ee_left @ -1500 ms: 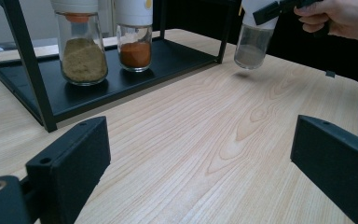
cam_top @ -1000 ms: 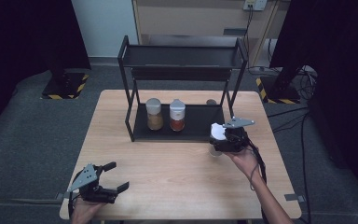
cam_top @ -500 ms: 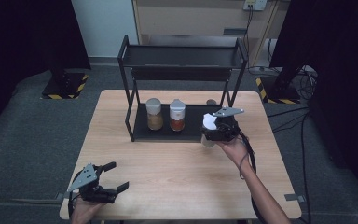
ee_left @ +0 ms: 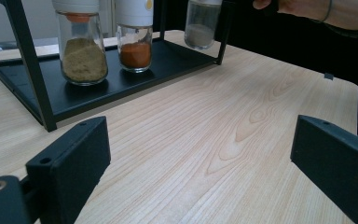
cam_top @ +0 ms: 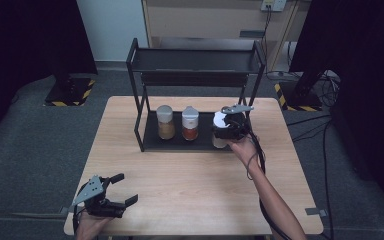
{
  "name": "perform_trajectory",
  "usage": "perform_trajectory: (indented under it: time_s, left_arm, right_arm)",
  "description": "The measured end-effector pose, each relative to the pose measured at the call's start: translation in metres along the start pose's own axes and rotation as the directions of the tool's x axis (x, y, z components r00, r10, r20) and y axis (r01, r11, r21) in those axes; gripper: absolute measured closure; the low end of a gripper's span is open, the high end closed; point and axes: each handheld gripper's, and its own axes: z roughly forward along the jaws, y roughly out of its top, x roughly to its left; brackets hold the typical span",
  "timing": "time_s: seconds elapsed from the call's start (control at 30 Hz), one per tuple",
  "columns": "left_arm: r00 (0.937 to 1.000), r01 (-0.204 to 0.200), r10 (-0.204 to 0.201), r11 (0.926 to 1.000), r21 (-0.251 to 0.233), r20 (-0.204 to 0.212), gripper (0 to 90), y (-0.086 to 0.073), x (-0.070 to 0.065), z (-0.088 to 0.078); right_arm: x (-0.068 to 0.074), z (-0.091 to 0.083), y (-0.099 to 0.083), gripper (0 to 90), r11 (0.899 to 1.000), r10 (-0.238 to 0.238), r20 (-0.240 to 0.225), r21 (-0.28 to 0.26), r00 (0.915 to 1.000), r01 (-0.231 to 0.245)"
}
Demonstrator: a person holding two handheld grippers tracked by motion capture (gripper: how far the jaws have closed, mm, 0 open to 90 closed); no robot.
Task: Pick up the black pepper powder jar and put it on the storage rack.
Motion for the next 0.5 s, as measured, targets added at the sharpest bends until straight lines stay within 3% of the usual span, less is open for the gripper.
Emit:
perform_trajectory:
  time_s: [0.33,0.5]
  left_arm:
    - [1.0000,0.002,-0.002,1.0000,0.003,-0.001,3.7,0.000,0.001,0.000]
    - [1.0000,0.006,-0.006,1.0000,-0.001,-0.002,3.7,-0.001,0.001,0.000]
  right_arm:
    - [-0.004,0.021,0.005,31.2,1.000,0.024,0.036,-0.006,0.9991,-0.024]
    - [-0.002,0.033,0.007,31.2,1.000,0.004,0.045,-0.004,0.9990,-0.003]
